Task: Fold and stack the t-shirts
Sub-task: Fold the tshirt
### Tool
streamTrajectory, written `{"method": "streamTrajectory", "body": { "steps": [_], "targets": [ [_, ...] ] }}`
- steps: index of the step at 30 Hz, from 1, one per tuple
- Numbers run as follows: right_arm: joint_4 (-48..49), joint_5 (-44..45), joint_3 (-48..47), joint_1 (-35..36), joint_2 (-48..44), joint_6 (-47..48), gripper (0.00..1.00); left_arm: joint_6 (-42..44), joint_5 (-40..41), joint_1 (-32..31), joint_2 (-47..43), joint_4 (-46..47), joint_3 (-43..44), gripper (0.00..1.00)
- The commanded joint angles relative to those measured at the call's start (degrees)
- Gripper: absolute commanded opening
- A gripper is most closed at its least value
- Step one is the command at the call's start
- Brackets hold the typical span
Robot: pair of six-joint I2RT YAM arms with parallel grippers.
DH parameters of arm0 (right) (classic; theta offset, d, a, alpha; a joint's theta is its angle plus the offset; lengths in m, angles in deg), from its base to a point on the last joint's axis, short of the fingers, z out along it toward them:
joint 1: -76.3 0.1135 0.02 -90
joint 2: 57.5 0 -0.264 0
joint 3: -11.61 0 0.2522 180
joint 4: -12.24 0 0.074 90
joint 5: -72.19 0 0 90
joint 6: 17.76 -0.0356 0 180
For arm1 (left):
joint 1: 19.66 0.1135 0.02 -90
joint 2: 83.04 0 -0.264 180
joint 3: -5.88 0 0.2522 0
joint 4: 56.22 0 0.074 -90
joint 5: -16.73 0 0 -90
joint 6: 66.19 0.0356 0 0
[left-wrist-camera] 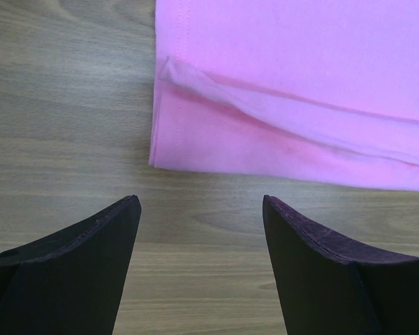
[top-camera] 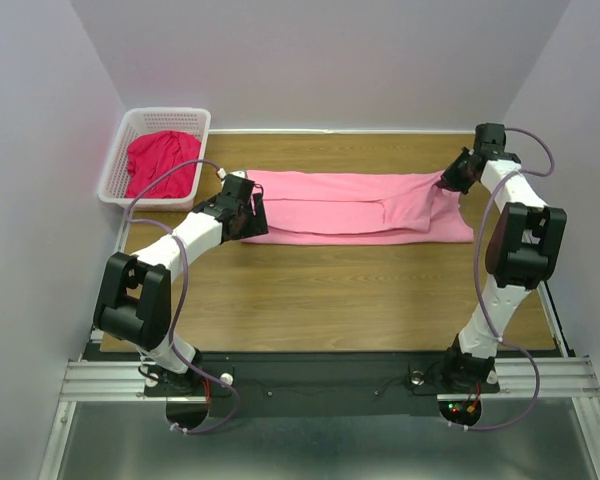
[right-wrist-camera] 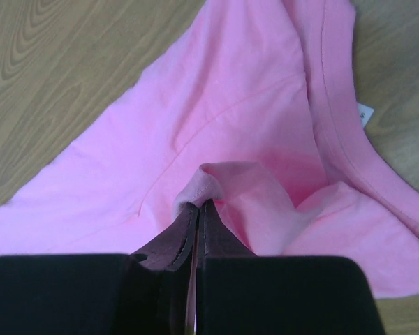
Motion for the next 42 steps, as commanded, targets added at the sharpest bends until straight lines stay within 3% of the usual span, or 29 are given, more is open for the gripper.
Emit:
{"method": "streamTrajectory", "body": {
  "steps": [1,17,19,20,21,22,24,25,28,33,42],
  "targets": [
    [2.5,1.3,-4.6,-0.2,1.6,-1.0,0.01,-0.8,1.2,-0.2,-2.0,-0.9,-0.5,0.82],
    [3.6,-0.2,-12.8,0.5,9.6,-3.6,0.02,-2.0,1.4,-0.2,-1.7,-1.2,-0.8,0.82],
    [3.8,-0.7,-13.2,0.7,10.6,-3.1,0.06,-2.0,1.4,-0.2,-1.6,-1.2,-1.0,0.82],
    [4.2,-1.5,-13.7,0.9,10.9,-2.5,0.15,-2.0,1.4,-0.1,-1.5,-1.1,-1.0,0.82],
    [4.3,-1.6,-13.8,1.1,11.2,-2.1,0.15,-2.0,1.4,-0.2,-1.5,-1.1,-1.1,0.82],
    [4.4,-2.3,-13.9,1.1,11.5,-1.6,0.26,-2.1,1.3,-0.2,-1.5,-1.2,-1.1,0.82],
    [4.5,-2.3,-13.7,1.3,10.9,-0.7,0.36,-2.1,1.4,-0.1,-1.4,-1.1,-1.1,0.82],
    [4.6,-1.7,-13.1,1.4,10.5,-0.2,0.48,-2.1,1.6,-0.2,-1.5,-1.1,-1.1,0.82],
    [4.5,-1.2,-10.8,1.6,7.5,2.3,0.63,-2.3,1.7,-0.2,-1.5,-1.0,-1.1,0.82],
    [4.5,-0.9,-2.0,2.0,-0.2,3.4,0.73,-2.1,1.7,-0.2,-0.3,-0.5,0.3,0.82],
    [5.1,-2.8,11.4,2.7,-5.2,2.4,0.75,-0.7,1.2,-0.2,4.9,1.0,3.6,0.82]
  ]
}}
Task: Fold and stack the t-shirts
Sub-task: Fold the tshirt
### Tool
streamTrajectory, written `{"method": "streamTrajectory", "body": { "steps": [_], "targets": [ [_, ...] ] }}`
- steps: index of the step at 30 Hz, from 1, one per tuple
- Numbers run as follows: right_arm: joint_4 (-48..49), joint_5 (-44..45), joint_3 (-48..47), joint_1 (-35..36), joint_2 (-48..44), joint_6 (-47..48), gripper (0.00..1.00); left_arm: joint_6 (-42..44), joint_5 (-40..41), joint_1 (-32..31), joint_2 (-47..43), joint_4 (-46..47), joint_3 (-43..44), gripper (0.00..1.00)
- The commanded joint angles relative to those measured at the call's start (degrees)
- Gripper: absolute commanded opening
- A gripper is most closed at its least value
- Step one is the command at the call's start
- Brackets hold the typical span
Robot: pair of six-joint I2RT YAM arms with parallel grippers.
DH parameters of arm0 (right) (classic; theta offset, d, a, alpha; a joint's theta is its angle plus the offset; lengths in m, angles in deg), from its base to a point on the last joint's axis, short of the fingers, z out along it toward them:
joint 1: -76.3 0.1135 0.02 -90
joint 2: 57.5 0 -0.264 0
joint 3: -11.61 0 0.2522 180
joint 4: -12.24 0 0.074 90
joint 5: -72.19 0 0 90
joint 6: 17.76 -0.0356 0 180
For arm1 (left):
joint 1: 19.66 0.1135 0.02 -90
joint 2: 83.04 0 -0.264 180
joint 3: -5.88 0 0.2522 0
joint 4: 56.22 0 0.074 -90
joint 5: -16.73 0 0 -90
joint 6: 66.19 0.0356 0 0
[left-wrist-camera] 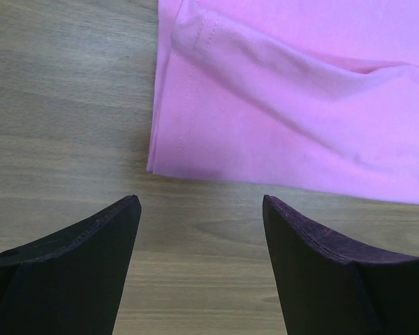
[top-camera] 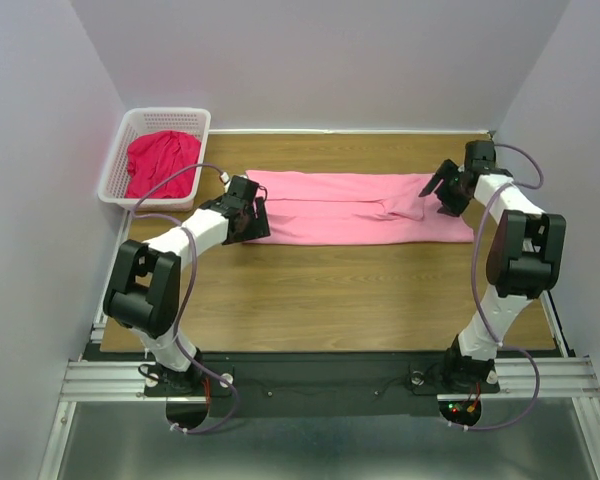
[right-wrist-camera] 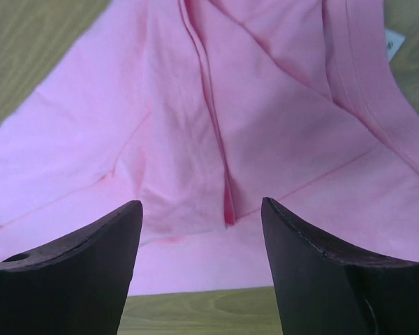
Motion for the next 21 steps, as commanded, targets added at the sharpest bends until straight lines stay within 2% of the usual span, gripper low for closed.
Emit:
{"method": "streamTrajectory", "body": {
  "steps": [1,3,6,10,21],
  "targets": [
    [2.1,-1.6,2.8,0.6,-0.7,0.2,0.75,1.3,0.6,-0.2,2.2,1.6,3.4,0.81],
    [3.0,-1.8,3.4,0.9,-0.1,-0.4,0.75,1.4,0.5,-0.2,3.6,1.8,4.2,0.79],
    [4.1,-2.7,3.9,1.0,1.4,-1.5,0.75,1.5,1.2,-0.2,6.4,1.9,5.6,0.7],
    [4.7,-3.7,3.0,1.8,3.1,-2.2,0.75,1.4,2.5,-0.2,8.3,2.0,6.1,0.63],
    [4.9,-5.4,-1.5,4.8,6.0,-4.0,0.75,1.4,2.7,-0.1,7.5,1.9,4.6,0.61]
  ]
}}
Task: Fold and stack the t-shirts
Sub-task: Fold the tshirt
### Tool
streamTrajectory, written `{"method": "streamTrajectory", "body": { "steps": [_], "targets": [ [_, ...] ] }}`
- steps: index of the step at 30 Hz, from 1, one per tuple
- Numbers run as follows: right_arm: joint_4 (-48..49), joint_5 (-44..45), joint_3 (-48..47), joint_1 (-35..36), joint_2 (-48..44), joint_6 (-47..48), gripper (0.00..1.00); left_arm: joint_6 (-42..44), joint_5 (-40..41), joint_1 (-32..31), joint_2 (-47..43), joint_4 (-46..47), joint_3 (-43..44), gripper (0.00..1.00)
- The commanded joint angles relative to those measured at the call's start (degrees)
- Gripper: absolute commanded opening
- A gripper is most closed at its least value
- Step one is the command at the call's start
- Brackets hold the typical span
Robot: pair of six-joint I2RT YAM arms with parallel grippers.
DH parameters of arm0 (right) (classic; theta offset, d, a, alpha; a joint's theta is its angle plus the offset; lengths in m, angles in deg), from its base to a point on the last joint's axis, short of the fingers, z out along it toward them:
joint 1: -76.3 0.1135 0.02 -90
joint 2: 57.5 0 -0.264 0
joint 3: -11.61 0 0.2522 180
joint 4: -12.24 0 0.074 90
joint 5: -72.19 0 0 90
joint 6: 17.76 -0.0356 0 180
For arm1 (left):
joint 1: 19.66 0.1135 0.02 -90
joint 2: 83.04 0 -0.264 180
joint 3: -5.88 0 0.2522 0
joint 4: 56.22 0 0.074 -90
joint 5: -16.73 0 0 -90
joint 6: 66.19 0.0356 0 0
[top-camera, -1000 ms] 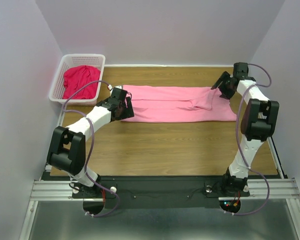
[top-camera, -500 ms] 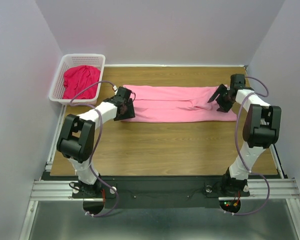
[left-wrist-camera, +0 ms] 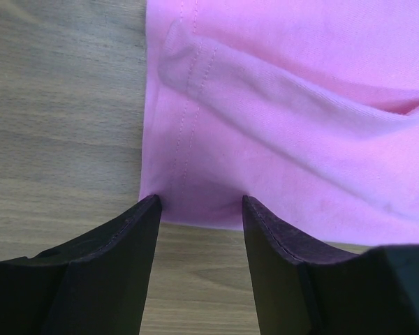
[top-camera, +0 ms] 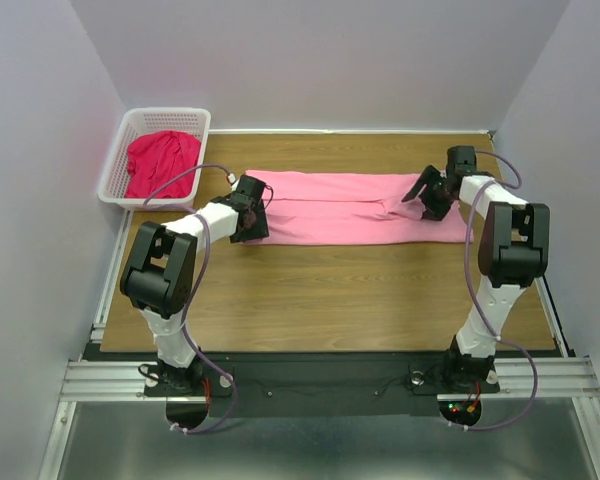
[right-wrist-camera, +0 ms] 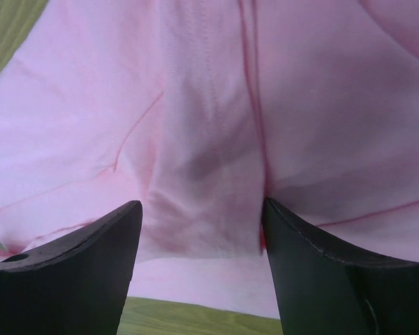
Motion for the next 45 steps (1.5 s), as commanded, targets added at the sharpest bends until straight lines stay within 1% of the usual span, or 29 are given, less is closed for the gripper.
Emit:
{"method": "streamTrajectory", "body": {
  "steps": [1,4,7,13,16,19,21,24,25,27,28,29,30,31,32,33,35,36,37,38,39,42,45],
  "targets": [
    [2.1,-1.9,-4.0,1.5,0.8,-1.6,0.75,0.5,1.4,-0.1,-2.5,0.0,0.5,0.61],
    [2.1,-2.5,-6.2,2.4,1.8,-2.4,0.75,0.6,1.5,-0.1,-3.4,-0.4,0.2,0.61],
    [2.2,-3.2,-10.2,3.1,3.3,-2.9,0.75,0.6,1.6,-0.1,-4.3,-0.7,-0.2,0.61],
    [2.4,-4.2,-22.1,3.9,9.3,-3.2,0.75,0.5,1.5,-0.1,-5.5,-1.1,-0.9,0.61],
    [2.7,-6.8,-28.6,4.1,12.2,-2.8,0.75,0.2,1.5,-0.1,-6.1,-1.5,-1.5,0.61],
    [2.6,-7.0,-31.3,4.1,13.6,-1.8,0.76,-0.1,1.4,-0.1,-6.8,-1.5,-1.7,0.61],
    [2.5,-4.4,-31.7,4.1,12.9,-0.6,0.76,-0.2,1.2,-0.1,-7.2,-1.5,-1.5,0.61],
    [2.4,0.1,-29.2,3.6,8.2,1.8,0.76,-0.2,1.0,-0.1,-7.3,-1.6,0.0,0.62],
    [2.4,2.3,-25.8,3.2,7.0,2.3,0.76,0.2,1.0,-0.1,-7.1,-1.7,0.5,0.62],
    [2.3,3.6,-21.3,1.0,2.6,2.5,0.75,0.5,0.7,-0.1,-6.2,-1.5,1.9,0.62],
    [2.3,4.6,-16.8,0.2,1.3,2.6,0.74,1.1,0.5,-0.1,-4.9,-1.5,3.6,0.62],
    [2.3,5.2,-16.7,-0.6,-0.2,3.0,0.72,1.2,0.3,-0.1,-4.3,-1.7,4.5,0.62],
    [2.3,5.5,-11.8,-2.1,-1.6,3.8,0.7,1.6,0.2,0.0,-3.5,-1.7,5.5,0.61],
    [2.3,5.7,-9.8,-2.7,-4.1,4.0,0.67,1.8,0.1,-0.1,-2.8,-1.6,7.2,0.61],
    [2.3,5.7,-5.5,-3.4,-5.1,4.5,0.66,2.1,0.1,-0.1,-1.3,-1.7,8.1,0.62],
    [2.3,6.0,-3.6,-4.8,-6.2,4.9,0.65,2.7,0.1,-0.1,-0.5,-1.6,9.1,0.62],
    [2.3,7.3,0.4,-6.3,-9.2,4.8,0.59,3.3,0.3,-0.1,2.2,-1.9,11.5,0.61],
    [2.4,7.6,4.0,-8.1,-10.1,4.7,0.56,3.9,0.2,-0.1,3.1,-2.0,12.3,0.61],
    [2.4,8.1,5.6,-9.5,-11.4,4.1,0.53,4.1,0.1,-0.1,4.6,-2.2,13.6,0.61],
    [2.4,8.3,6.9,-9.5,-12.0,3.9,0.52,4.2,0.2,-0.1,5.2,-2.1,13.9,0.59],
    [2.5,8.6,9.5,-10.5,-12.3,3.9,0.51,4.5,0.3,-0.1,5.9,-2.1,14.3,0.55],
    [2.9,11.4,11.8,-12.0,-12.4,3.4,0.5,4.7,0.2,0.2,7.9,-2.2,14.2,0.52],
    [3.3,12.1,13.4,-13.4,-9.9,2.3,0.49,4.1,-0.7,1.1,8.4,-1.5,10.9,0.49]
  ]
}}
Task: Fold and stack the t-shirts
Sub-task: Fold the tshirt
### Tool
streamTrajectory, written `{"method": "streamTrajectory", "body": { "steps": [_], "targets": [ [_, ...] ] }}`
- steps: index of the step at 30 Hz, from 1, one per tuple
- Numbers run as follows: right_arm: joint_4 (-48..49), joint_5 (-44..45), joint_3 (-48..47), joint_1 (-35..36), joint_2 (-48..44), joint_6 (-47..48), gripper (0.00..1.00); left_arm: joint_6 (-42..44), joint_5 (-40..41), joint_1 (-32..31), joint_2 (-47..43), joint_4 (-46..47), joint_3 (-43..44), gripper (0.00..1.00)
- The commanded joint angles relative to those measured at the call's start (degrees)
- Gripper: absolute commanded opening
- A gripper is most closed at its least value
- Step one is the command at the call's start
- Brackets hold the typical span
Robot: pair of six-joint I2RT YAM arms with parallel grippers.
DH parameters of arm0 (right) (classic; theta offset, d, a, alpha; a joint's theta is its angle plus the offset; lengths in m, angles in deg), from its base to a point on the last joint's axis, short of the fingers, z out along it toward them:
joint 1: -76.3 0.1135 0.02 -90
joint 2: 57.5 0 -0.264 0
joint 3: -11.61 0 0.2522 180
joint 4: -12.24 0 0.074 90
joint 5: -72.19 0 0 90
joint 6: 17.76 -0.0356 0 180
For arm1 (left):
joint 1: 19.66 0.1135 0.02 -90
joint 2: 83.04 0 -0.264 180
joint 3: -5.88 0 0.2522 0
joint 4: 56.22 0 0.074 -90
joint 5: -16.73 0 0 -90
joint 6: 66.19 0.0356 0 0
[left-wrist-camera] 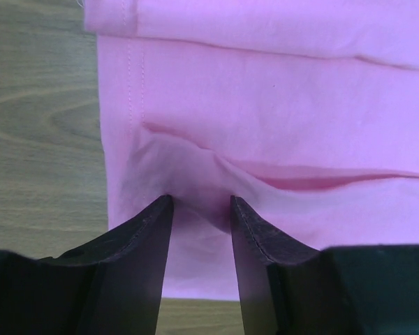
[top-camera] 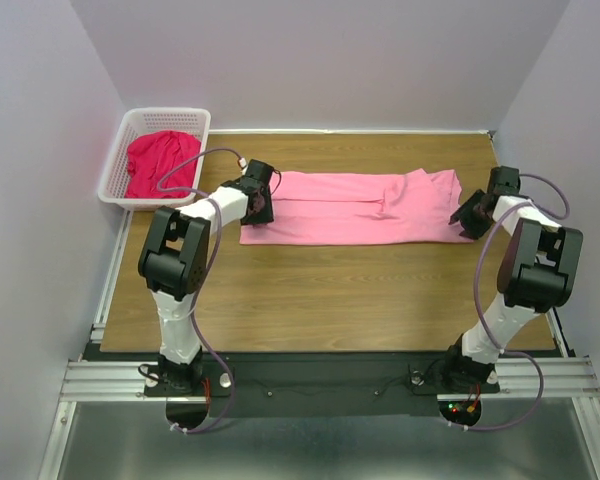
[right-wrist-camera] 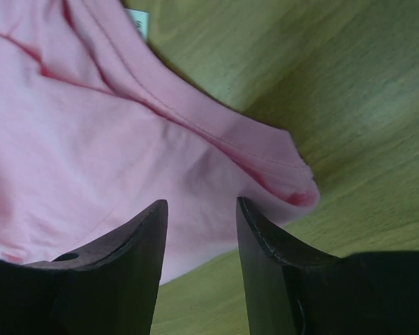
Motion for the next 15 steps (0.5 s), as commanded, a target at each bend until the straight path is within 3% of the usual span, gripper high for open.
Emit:
{"method": "streamTrajectory", "body": {
  "steps": [1,8,15],
  "targets": [
    [2.3,2.9,1.2,-1.6,1.2,-1.5,0.49,0.4,-0.5,1.4,-0.3,-0.2,-2.7,0.48],
    [2.5,5.1,-1.0,-3.4,6.3,-2.6,0.49,-3.3,-8.2,4.7,-3.1,1.5,-13.0,0.45],
    [1.3,5.8,-13.2,-4.9,14.6,0.0,0.5,-9.3,-19.8,4.8,-11.2,6.0,-24.2,0.43]
  ]
}}
